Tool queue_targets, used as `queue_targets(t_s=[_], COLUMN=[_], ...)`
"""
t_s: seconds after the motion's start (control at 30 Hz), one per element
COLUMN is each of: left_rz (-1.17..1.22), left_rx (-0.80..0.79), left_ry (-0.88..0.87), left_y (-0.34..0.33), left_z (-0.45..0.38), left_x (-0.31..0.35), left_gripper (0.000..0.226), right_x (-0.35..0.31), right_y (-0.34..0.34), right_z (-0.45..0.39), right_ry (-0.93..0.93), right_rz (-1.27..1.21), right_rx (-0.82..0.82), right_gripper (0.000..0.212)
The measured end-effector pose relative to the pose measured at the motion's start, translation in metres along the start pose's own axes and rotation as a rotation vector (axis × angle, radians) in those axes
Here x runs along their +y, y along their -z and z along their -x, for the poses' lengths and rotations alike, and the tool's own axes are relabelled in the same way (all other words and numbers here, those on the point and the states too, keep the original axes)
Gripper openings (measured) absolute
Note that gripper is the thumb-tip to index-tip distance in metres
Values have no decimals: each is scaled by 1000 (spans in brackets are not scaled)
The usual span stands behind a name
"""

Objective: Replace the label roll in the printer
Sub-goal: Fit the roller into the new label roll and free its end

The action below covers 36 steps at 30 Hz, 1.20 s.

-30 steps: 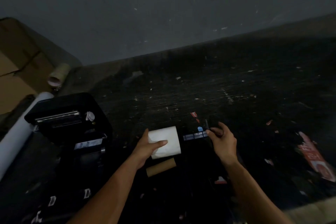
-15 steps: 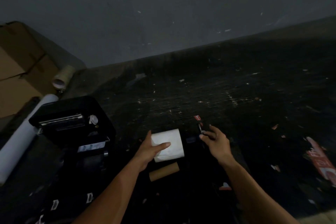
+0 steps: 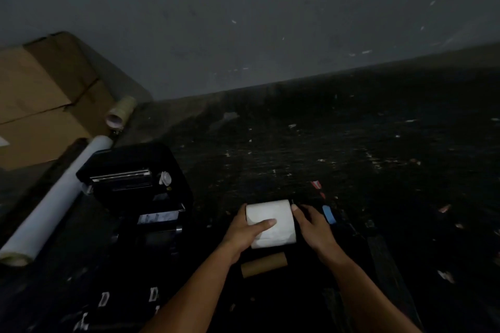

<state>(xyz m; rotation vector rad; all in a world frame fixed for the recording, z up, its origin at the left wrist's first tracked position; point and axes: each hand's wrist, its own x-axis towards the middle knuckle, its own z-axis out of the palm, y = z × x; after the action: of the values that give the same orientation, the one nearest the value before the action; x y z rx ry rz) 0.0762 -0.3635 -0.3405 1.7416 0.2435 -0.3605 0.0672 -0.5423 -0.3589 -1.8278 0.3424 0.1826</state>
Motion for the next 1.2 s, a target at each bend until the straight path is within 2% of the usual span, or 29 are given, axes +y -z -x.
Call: queue_targets(t_s=[0.07, 0.2, 0.37, 0.43, 0.5, 0.57, 0.73, 0.87, 1.0, 1.2], left_rz=[10, 24, -88, -109, -125, -221, -515, -702, -852, -938], left_rx=[-5, -27, -78, -23, 118, 205, 167, 195, 231, 222], left_ry=[-13, -19, -55, -86, -75, -86, -131, -234, -338, -410], left_y=[-2, -2, 10, 21, 35, 48, 63, 62, 64, 73], left_z=[-2, -10, -14, -13, -15, -17, -14, -8, -4, 6], left_x=[3, 11, 22, 32, 36, 29, -6, -24, -37, -46], left_gripper=[56, 61, 64, 61, 59, 52, 64, 61, 56, 52], right_x=[-5, -20, -29, -33, -39, -45, -58, -61, -66, -72], right_y=[1, -1, -6, -4, -3, -3, -7, -12, -16, -19], right_z=[-4, -8, -18, -26, -34, -39, -50, -54, -49, -44], right_ry=[-20, 27, 51, 49, 58, 63, 80, 108, 123, 155], right_rz=[-14, 15, 76, 56, 35, 15, -2, -33, -36, -11], right_rx=[-42, -86, -74, -69, -67, -81, -82, -73, -69, -67], right_gripper=[70, 65, 73, 73, 74, 73, 78, 88, 68, 66])
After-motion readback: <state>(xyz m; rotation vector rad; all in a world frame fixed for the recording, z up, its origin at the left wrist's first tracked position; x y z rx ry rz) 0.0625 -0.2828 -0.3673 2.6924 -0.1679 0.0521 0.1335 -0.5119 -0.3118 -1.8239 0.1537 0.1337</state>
